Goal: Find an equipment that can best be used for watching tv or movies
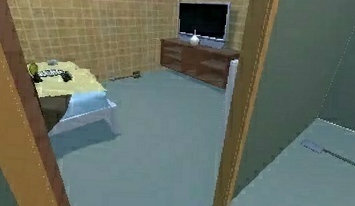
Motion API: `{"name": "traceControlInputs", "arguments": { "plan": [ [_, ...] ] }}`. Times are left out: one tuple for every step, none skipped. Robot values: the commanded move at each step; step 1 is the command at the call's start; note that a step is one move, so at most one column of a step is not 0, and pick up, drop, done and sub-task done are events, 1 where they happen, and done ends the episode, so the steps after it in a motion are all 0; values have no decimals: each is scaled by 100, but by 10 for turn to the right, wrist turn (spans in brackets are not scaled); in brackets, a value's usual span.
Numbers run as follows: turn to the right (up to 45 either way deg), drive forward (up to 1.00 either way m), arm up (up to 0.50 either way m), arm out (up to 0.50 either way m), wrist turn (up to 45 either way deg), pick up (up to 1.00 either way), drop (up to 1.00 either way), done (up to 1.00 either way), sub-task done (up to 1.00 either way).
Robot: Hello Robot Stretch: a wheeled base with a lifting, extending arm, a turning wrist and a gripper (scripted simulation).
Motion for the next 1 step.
{"name": "traceControlInputs", "arguments": {
  "plan": [
    [0, 20, 0, 0, 0, 0, 0, 0, 0]
  ]
}}
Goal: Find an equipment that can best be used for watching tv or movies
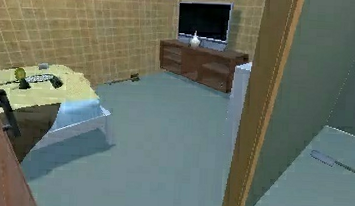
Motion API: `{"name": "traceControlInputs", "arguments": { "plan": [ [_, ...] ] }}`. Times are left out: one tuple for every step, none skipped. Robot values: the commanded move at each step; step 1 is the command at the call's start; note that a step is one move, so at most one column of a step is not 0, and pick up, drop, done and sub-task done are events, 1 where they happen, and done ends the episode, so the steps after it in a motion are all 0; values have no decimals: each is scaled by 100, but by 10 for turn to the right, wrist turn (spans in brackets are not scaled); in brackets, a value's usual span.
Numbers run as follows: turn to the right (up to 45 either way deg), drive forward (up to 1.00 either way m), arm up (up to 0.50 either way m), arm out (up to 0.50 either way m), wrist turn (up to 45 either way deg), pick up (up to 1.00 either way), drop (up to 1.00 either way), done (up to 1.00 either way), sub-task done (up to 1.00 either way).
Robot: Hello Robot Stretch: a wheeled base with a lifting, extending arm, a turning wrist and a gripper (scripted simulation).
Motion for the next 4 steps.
{"name": "traceControlInputs", "arguments": {
  "plan": [
    [450, 0, 0, 0, 0, 0, 0, 0, 0],
    [0, 30, 0, 0, 0, 0, 0, 0, 0],
    [-450, 0, 0, 0, 0, 0, 0, 0, 0],
    [-270, 0, 0, 0, 0, 0, 0, 0, 0]
  ]
}}
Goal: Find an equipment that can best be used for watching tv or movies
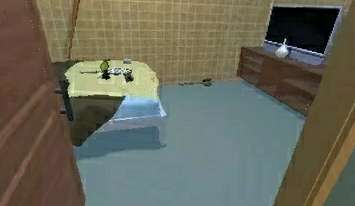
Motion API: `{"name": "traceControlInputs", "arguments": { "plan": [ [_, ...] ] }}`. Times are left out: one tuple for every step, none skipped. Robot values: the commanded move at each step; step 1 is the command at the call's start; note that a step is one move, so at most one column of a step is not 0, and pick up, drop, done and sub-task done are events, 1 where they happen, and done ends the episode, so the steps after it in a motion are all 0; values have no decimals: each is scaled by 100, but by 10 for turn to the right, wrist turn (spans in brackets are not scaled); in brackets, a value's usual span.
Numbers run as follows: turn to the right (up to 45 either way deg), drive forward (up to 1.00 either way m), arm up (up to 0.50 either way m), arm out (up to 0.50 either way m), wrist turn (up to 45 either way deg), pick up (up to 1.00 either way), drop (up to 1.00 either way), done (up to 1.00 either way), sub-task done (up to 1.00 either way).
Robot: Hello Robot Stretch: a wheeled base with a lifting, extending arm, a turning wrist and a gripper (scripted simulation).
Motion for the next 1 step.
{"name": "traceControlInputs", "arguments": {
  "plan": [
    [0, 60, 0, 0, 0, 0, 0, 0, 0]
  ]
}}
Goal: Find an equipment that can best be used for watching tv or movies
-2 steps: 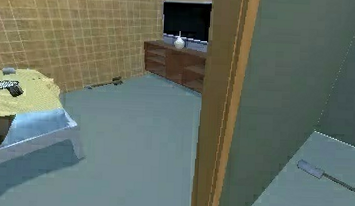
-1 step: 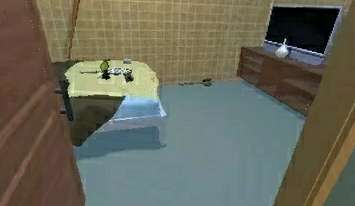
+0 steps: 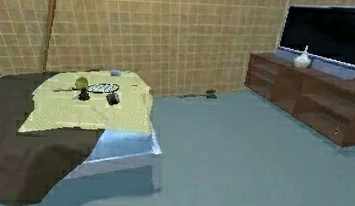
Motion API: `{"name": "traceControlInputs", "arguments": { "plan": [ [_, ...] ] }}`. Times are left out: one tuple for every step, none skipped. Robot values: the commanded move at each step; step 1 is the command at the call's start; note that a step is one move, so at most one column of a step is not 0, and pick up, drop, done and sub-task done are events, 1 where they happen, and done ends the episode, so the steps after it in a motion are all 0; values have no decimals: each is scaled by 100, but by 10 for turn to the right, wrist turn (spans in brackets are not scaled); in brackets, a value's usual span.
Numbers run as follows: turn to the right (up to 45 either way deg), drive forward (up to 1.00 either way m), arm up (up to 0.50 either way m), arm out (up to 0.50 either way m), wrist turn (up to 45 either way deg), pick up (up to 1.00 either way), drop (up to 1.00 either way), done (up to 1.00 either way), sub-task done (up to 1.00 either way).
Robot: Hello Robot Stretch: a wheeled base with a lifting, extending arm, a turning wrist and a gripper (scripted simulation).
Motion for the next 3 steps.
{"name": "traceControlInputs", "arguments": {
  "plan": [
    [240, 0, 0, 0, 0, 0, 0, 0, 0],
    [0, 20, 0, 0, 0, 0, 0, 0, 0],
    [30, 0, 0, 0, 0, 0, 0, 0, 0]
  ]
}}
